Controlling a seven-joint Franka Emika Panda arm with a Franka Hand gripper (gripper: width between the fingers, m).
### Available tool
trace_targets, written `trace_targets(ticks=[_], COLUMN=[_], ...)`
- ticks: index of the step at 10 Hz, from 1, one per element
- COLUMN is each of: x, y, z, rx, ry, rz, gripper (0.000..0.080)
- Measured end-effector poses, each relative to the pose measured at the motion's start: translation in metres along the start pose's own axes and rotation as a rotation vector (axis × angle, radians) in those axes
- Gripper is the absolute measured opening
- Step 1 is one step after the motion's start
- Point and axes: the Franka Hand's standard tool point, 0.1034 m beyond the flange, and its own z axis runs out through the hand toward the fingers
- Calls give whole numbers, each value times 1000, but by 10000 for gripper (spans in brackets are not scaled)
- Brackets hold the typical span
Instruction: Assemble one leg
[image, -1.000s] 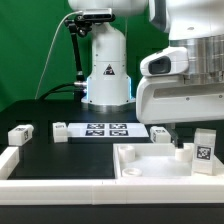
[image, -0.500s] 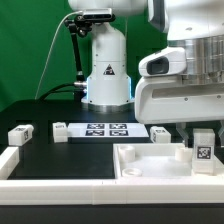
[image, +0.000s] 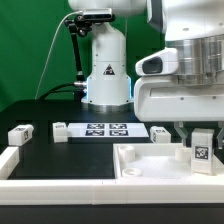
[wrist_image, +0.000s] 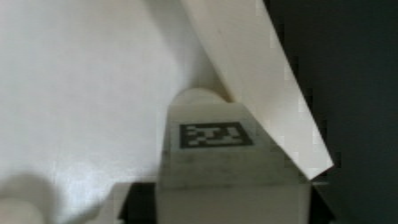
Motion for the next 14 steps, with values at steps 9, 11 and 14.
trace_targets(ticks=[9, 11, 14], x=[-4, -5, -7], y=[-4, -5, -6], z=[2, 3, 4], rx=[53, 57, 57], ry=[-47, -54, -57], rz=[1358, 1423, 1352], gripper=[294, 366, 621])
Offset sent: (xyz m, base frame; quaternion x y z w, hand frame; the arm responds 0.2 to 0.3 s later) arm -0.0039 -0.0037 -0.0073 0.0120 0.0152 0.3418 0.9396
